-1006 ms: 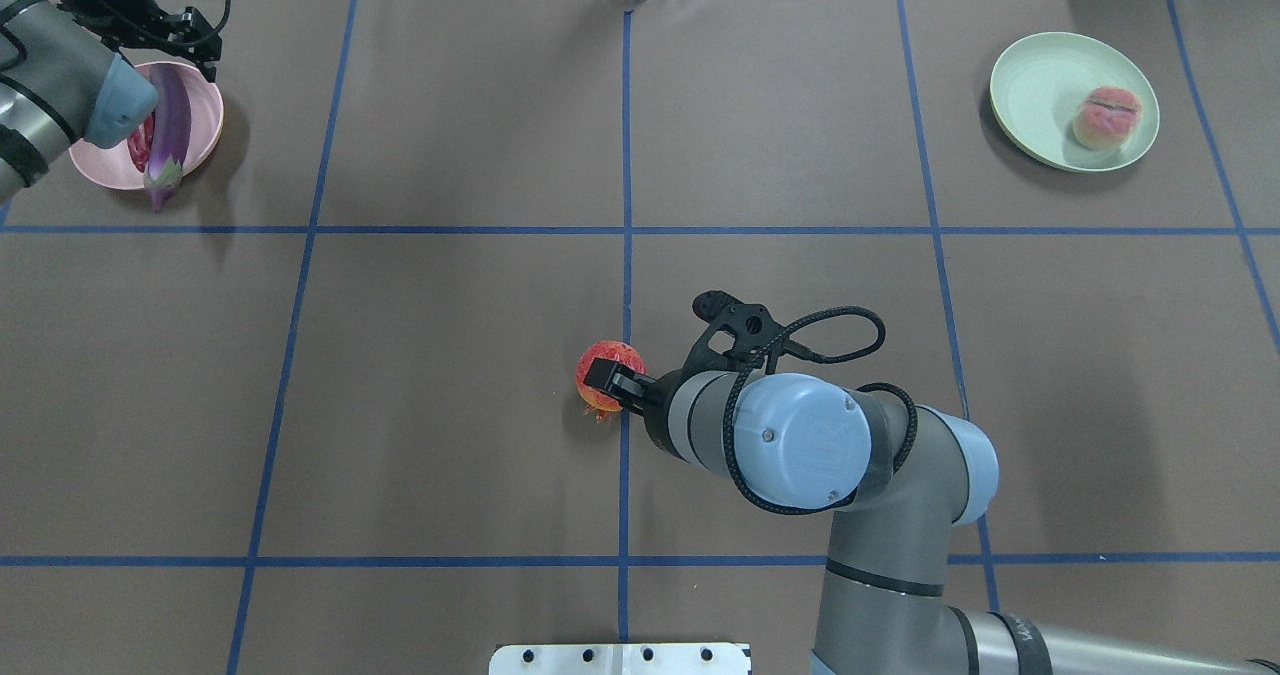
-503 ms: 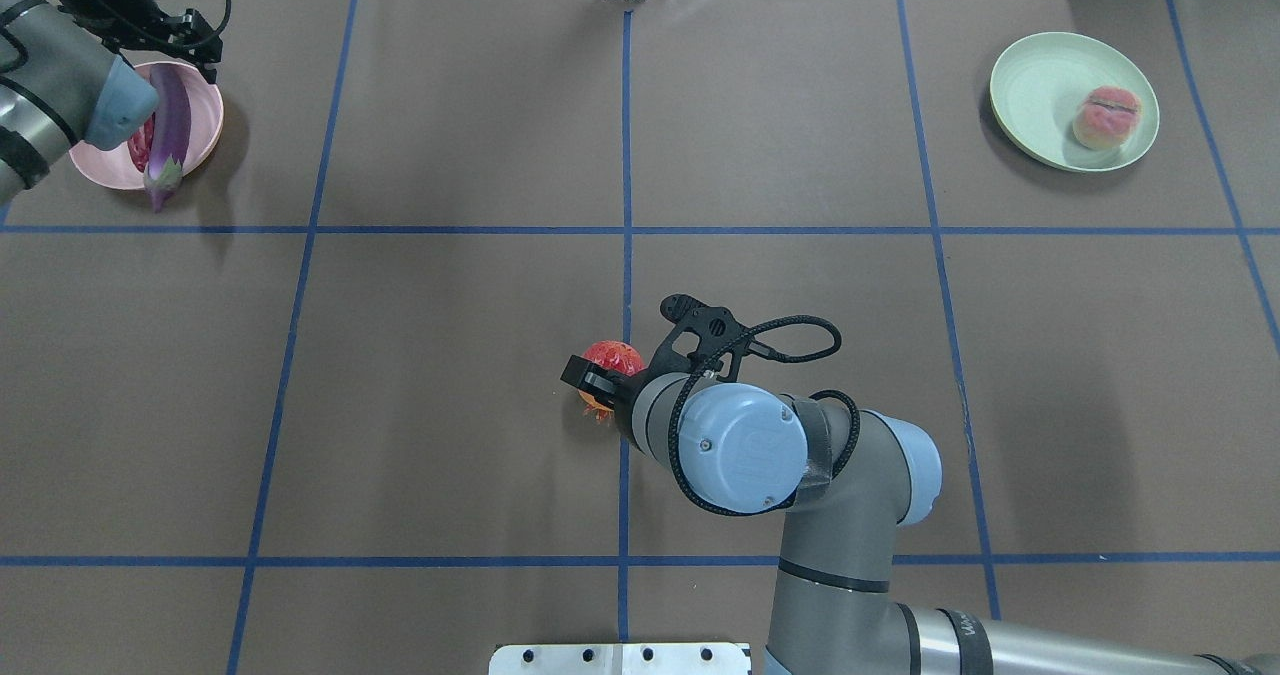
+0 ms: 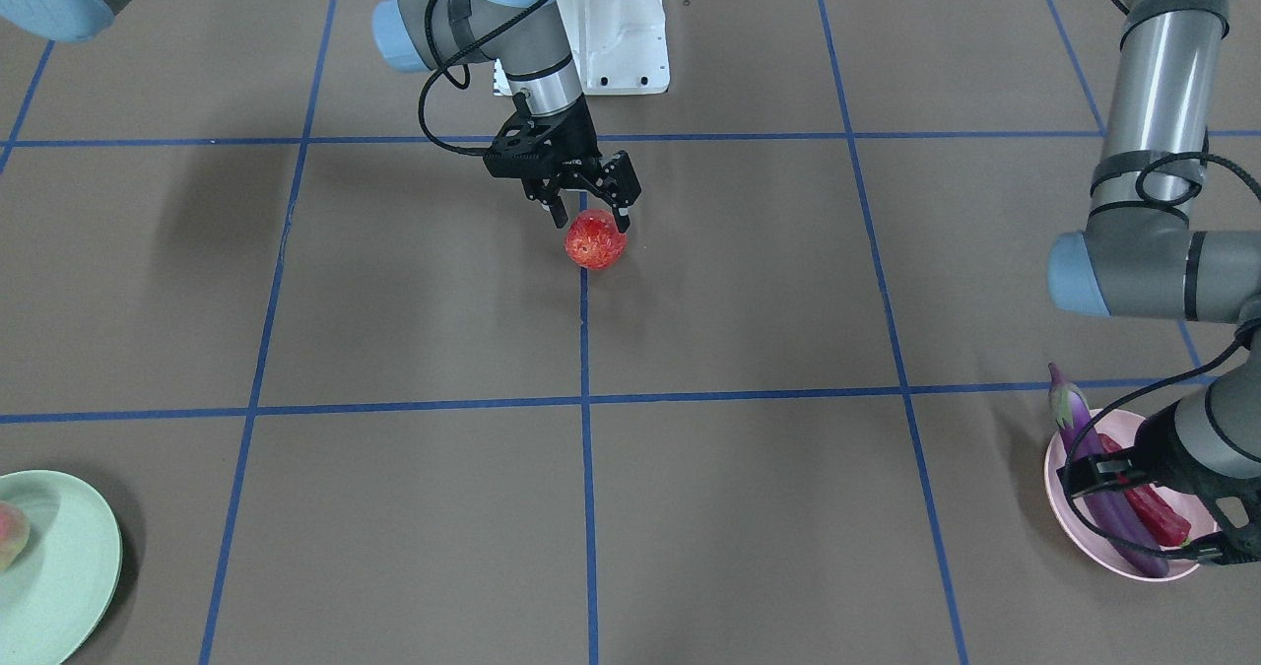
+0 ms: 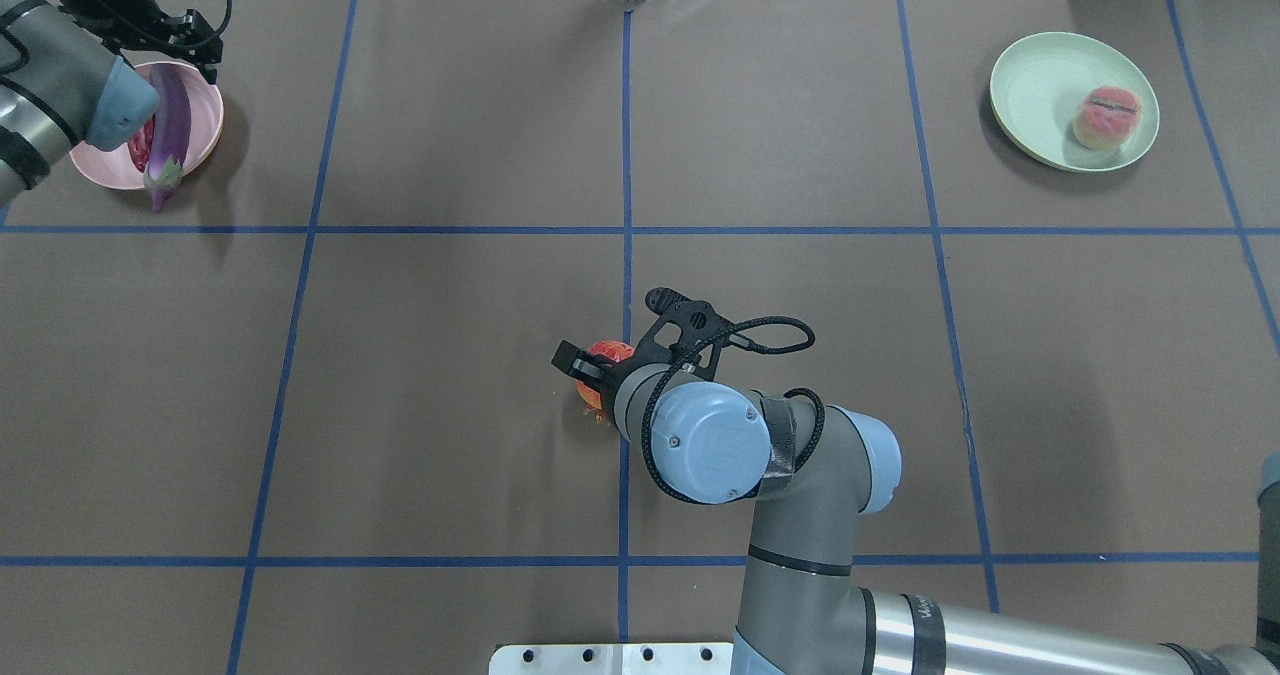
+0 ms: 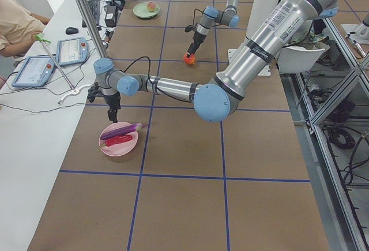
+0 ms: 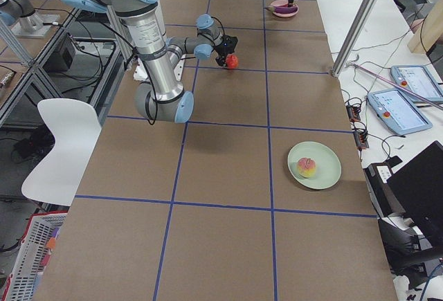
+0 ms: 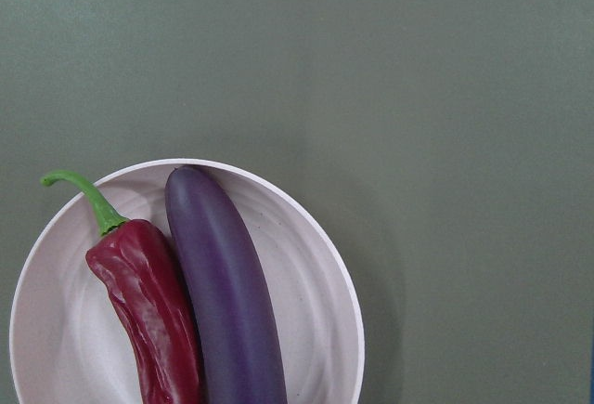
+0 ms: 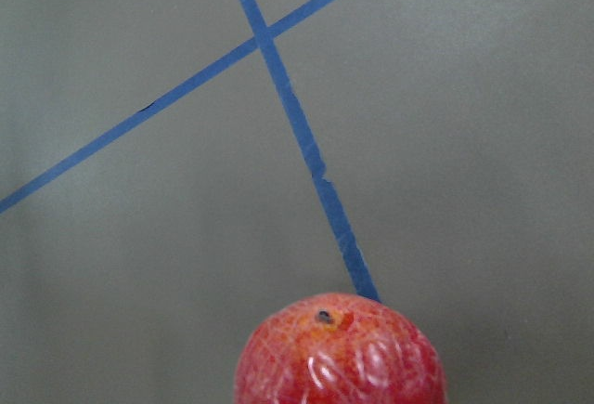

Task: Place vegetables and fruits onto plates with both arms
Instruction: 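Reach the right gripper down and grasp the red apple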

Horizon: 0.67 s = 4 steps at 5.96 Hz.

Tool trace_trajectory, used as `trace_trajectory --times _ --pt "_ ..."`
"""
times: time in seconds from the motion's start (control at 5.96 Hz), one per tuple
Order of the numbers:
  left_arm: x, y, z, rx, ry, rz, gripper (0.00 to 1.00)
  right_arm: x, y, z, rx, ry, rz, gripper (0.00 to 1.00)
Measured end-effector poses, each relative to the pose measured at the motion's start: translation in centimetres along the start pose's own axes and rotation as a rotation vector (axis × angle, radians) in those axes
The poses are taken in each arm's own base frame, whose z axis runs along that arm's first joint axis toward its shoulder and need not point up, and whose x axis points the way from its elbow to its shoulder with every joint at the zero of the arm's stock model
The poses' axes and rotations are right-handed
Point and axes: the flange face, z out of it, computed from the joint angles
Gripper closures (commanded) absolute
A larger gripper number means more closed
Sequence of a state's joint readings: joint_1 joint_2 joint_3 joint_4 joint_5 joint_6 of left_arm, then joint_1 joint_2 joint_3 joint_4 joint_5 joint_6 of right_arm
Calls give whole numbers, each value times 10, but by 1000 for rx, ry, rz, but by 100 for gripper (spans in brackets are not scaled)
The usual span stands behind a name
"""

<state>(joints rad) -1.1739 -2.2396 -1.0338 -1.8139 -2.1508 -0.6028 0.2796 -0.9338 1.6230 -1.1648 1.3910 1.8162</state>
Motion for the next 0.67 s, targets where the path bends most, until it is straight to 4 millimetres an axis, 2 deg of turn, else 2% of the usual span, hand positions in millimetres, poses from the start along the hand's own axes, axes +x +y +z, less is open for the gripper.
trace_trajectory --times 0.34,0.67 --pt "0 0 0 -1 0 0 0 3 -1 10 3 -2 2 2" --pt "1 0 0 -2 -1 0 0 3 -4 12 8 0 15 100"
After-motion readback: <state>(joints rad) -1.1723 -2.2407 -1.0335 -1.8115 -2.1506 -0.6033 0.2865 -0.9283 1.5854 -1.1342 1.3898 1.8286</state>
